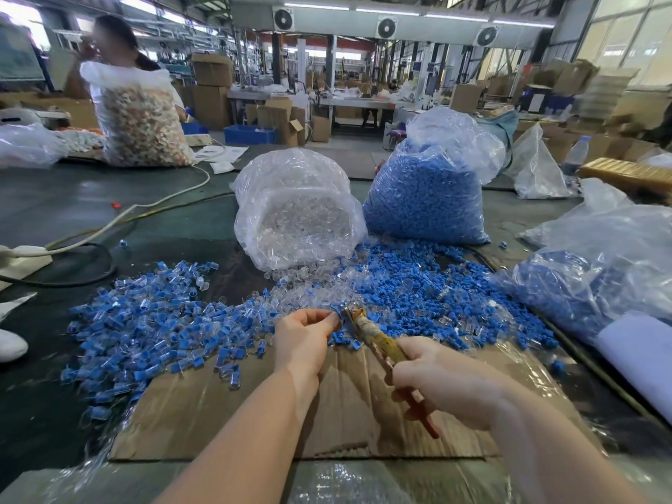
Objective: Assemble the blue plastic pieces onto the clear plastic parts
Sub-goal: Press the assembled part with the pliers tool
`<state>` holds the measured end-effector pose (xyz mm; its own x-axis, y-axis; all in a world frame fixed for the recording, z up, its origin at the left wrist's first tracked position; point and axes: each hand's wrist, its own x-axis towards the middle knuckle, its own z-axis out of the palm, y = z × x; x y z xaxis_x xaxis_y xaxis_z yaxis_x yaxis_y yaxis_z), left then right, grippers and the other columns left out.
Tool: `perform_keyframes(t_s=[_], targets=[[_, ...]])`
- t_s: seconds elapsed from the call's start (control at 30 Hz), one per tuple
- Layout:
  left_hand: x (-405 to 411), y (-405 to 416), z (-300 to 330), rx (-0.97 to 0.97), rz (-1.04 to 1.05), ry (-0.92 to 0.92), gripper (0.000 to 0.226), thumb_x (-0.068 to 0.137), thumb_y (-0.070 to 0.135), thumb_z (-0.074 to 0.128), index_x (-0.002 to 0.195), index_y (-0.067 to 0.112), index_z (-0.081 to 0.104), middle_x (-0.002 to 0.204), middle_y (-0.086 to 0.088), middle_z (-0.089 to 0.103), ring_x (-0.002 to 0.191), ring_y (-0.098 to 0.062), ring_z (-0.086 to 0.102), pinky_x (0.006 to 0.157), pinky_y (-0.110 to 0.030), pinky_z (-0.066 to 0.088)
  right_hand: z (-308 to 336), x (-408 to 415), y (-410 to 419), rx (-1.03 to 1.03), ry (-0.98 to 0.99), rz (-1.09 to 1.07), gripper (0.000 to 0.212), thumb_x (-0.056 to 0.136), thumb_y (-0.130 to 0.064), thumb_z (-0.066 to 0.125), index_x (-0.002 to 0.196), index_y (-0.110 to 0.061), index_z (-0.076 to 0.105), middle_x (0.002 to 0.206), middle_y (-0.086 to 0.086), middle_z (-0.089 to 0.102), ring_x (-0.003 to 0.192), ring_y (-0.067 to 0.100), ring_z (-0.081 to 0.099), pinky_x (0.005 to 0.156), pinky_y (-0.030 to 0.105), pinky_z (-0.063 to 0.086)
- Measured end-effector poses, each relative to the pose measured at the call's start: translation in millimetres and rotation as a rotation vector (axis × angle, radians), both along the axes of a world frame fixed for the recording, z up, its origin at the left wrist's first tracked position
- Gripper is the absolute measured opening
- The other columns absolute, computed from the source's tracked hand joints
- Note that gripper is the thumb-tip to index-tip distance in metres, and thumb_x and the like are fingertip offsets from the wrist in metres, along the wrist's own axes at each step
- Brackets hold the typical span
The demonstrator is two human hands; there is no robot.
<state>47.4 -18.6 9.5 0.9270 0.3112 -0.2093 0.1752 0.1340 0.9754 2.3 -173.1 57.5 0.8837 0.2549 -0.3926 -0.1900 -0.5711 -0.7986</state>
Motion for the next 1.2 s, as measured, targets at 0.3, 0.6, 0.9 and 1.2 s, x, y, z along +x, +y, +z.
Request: perform_keyframes(t_s=[0.3,0.6,0.9,1.2], targets=[[-2,-4,3,-0.075,0.048,0.030,0.006,0.081,0.009,0.068,0.076,0.012,0.068,0.085,-0.018,0.068,0.090,-0.037,0.064,0.087,-0.053,0.050,1,0,2,0.034,-0.033,0.062,0.016,0.079,0.002,0.043,0.079,-0.014,0.047,0.081,0.009,0.045,0.076,0.021,0.041,0.064,0.034,0.030],[-5,-8,6,-0.113,0.058,0.022,0.005,0.083,0.007,0.065,0.079,0.010,0.066,0.089,-0.020,0.068,0.092,-0.037,0.064,0.088,-0.053,0.050,-5,-4,4,-0.053,-0.148,0.034,0.013,0.086,-0.004,0.042,0.080,-0.014,0.048,0.075,0.004,0.047,0.065,0.020,0.043,0.059,0.034,0.037],[-2,21,2,0.398,0.172,-0.129,0.005,0.086,0.013,0.063,0.089,0.013,0.067,0.076,0.005,0.062,0.066,-0.006,0.056,0.053,-0.013,0.039,-26,-3,-9,-0.025,-0.342,-0.184,0.034,0.079,-0.003,0.060,0.111,-0.012,0.056,0.076,0.001,0.052,0.052,0.003,0.045,0.047,0.019,0.038],[3,68,-18,1.164,0.195,-0.164,0.021,0.089,0.015,0.059,0.107,0.018,0.070,0.095,-0.004,0.060,0.086,-0.016,0.036,0.083,-0.035,0.035,-47,0,-49,-0.766,-0.491,-0.345,0.070,0.086,-0.048,0.057,0.144,-0.025,0.027,0.135,0.006,0.043,0.128,0.024,0.035,0.106,0.038,0.031]])
